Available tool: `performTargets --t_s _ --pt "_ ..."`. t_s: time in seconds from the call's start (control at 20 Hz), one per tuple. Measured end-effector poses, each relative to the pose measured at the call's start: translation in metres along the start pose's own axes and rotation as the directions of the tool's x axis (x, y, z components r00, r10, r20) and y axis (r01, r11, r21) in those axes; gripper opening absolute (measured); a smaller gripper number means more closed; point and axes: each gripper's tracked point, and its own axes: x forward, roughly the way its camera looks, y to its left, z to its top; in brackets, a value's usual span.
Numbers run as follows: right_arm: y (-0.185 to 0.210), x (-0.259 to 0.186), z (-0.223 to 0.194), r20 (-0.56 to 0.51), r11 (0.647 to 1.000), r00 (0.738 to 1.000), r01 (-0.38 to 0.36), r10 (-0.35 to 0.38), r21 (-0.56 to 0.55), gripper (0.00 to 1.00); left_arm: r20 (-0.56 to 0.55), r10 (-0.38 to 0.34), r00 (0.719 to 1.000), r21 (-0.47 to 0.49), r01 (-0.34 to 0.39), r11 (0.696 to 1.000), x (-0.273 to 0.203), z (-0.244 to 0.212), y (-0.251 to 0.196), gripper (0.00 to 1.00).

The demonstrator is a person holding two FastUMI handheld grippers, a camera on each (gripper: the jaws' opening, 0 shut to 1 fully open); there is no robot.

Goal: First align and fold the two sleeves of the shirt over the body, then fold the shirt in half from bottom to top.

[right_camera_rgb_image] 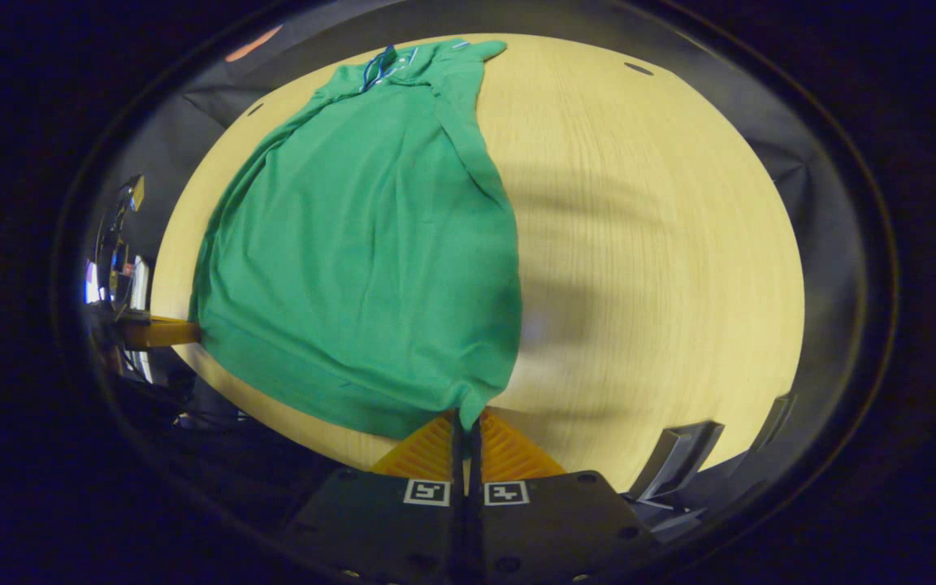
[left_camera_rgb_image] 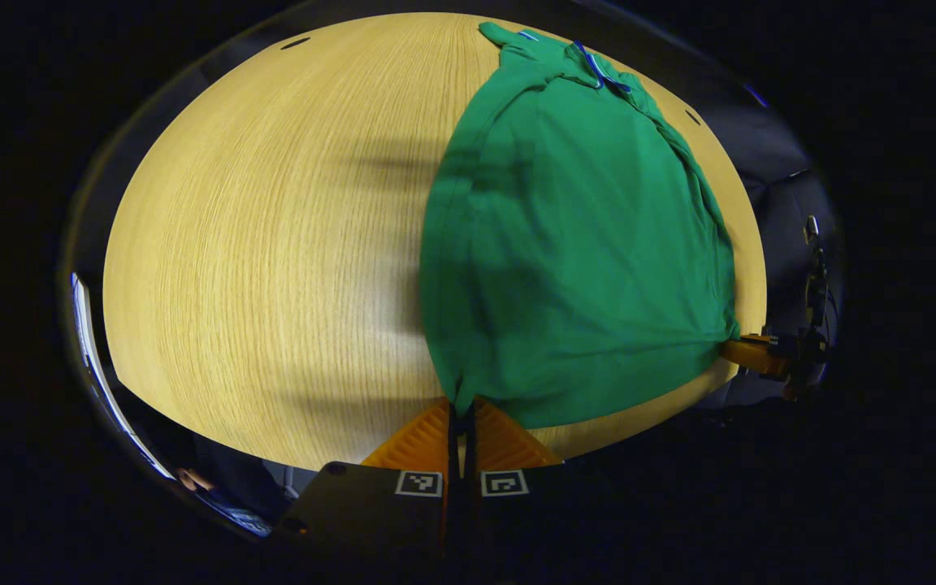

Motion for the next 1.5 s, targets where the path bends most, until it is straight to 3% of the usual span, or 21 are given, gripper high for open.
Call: performTargets --t_s 0.3,0.65,0.7,0.75,0.9,1.3,1.5 --pt "0.002 -0.035 0.026 0.067 0.994 0.995 -0.077 0.071 0.082 0.01 0.076 -0.033 0.997 0.056 0.029 0.998 -0.04 0.041 -0.014 0.03" --pt "-0.002 -0.078 0.081 0.188 0.996 0.98 -0.079 0.069 0.05 0.0 0.203 -0.081 0.976 0.099 0.062 0.993 -0.097 0.128 -0.049 0.03" --pt "-0.004 -0.083 0.09 0.205 0.996 0.977 -0.075 0.065 0.041 0.0 0.22 -0.086 0.972 0.103 0.065 0.993 -0.109 0.122 -0.045 0.04" --pt "-0.005 -0.086 0.098 0.216 0.997 0.974 -0.074 0.064 0.036 0.0 0.234 -0.095 0.967 0.102 0.073 0.992 -0.094 0.14 -0.045 0.03" --pt "-0.007 -0.1 0.124 0.267 0.998 0.962 -0.063 0.056 0.018 0.0 0.275 -0.111 0.955 0.092 0.089 0.992 -0.112 0.164 -0.055 0.03" --pt "0.001 -0.134 0.189 0.393 0.999 0.918 -0.05 0.051 -0.012 0.0 0.442 -0.116 0.889 0.117 0.071 0.991 -0.146 0.245 -0.054 0.03" --pt "-0.002 -0.154 0.237 0.469 0.999 0.882 -0.044 0.041 -0.004 0.0 0.512 -0.13 0.849 0.122 0.078 0.99 -0.163 0.291 -0.057 0.03"
